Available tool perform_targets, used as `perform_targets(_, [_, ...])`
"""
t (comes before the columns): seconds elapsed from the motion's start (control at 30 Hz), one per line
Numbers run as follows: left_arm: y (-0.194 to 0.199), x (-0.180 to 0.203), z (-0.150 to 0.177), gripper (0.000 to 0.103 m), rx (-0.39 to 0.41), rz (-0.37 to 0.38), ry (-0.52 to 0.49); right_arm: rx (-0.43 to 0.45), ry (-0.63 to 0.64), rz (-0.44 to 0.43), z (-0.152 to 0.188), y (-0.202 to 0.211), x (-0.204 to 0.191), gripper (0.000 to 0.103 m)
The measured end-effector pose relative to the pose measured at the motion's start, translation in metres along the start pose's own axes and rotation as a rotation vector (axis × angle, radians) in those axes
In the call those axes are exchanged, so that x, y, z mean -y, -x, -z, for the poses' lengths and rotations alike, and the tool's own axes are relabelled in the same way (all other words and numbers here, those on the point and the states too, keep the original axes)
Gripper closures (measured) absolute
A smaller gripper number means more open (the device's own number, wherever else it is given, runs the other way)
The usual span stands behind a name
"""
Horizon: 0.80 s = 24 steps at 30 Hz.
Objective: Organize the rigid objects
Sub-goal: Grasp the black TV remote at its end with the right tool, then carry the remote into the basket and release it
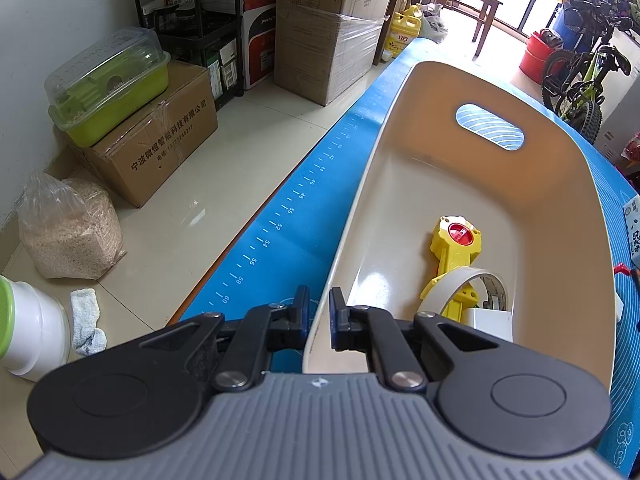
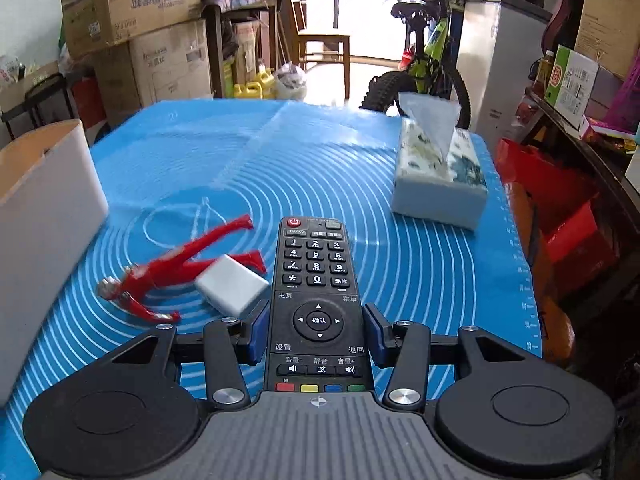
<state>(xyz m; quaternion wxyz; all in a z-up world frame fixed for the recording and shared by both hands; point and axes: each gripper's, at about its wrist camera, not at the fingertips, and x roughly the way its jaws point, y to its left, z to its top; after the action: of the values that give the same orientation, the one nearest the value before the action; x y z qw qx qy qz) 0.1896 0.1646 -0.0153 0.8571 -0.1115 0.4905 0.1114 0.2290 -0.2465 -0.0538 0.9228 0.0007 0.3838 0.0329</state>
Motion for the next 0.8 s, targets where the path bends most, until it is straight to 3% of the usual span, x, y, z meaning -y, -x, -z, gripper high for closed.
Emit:
perform_targets(0.4, [0.0,0.0,0.0,0.091,0.0,0.0,0.0,0.173,0.105,-0.167,-0.054,0.068,-0.074,0.049])
perform_targets(0.8, [0.0,0.001,0.0,0.091,0.0,0.001,-0.004,0.168,0.251,-0.27,-0.086,0.073,-0.185,0.049])
